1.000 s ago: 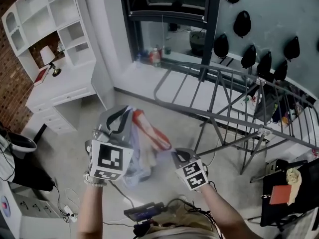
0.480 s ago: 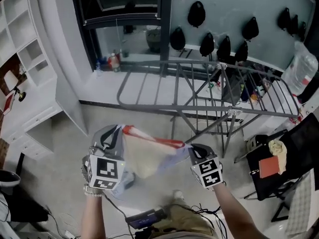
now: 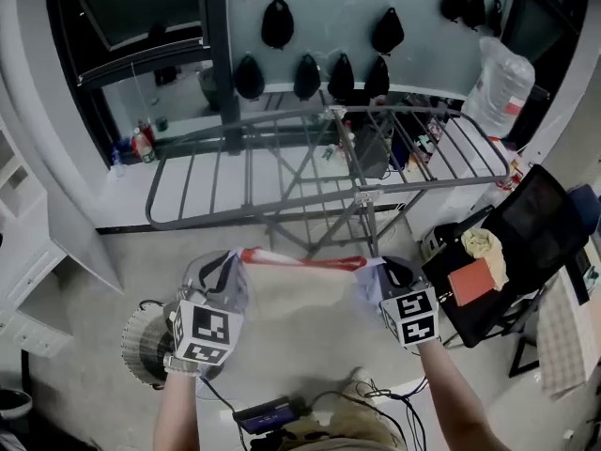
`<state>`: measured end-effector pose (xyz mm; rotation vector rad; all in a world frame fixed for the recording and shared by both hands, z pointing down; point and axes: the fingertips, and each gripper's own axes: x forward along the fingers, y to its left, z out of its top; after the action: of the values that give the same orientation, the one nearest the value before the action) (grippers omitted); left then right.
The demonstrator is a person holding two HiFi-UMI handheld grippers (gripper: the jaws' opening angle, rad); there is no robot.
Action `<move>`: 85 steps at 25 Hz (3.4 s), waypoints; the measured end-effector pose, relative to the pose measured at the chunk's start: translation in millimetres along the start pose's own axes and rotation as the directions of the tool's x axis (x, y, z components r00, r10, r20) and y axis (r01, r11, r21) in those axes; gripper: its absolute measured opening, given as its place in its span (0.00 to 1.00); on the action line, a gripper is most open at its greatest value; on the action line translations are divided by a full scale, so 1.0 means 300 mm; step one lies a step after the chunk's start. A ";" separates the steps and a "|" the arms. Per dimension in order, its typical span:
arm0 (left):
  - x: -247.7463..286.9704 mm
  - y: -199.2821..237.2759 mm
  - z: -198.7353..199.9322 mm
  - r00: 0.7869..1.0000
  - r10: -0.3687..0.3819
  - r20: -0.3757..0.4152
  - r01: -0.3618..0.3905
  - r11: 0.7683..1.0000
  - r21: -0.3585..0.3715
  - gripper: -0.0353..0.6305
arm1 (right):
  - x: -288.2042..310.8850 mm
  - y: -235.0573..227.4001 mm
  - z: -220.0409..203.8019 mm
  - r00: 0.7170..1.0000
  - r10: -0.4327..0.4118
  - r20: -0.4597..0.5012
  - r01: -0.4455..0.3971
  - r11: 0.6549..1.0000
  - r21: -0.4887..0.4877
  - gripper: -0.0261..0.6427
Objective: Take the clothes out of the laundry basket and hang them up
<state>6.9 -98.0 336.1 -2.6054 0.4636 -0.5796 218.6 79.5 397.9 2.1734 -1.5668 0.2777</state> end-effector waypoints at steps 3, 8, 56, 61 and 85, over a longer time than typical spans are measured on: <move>0.126 -0.113 0.112 0.998 -0.053 0.027 0.052 0.998 0.028 0.06 | -0.065 -0.187 -0.049 0.998 -0.066 -0.003 0.066 0.998 0.009 0.05; 0.348 -0.319 0.310 0.991 -0.120 0.061 0.117 0.992 0.048 0.06 | -0.162 -0.514 -0.140 0.989 -0.148 -0.018 0.148 0.989 0.022 0.05; 1.724 -0.388 1.033 0.981 -0.151 0.119 0.134 0.981 0.139 0.06 | 0.370 -1.887 0.034 0.947 -0.312 0.069 0.316 0.948 -0.042 0.05; 1.867 -0.352 1.005 0.989 -0.129 0.067 0.120 0.984 0.129 0.06 | 0.538 -1.966 0.039 0.963 -0.260 0.070 0.264 0.963 -0.060 0.05; 2.477 -0.086 0.910 0.993 -0.010 -0.114 0.019 0.997 0.071 0.06 | 1.311 -2.266 0.097 0.999 -0.049 0.000 0.049 0.987 -0.152 0.05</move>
<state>776.2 -284.9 362.6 -2.5185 0.4511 -0.7382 985.0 -92.0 373.4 2.0892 -1.4795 0.1422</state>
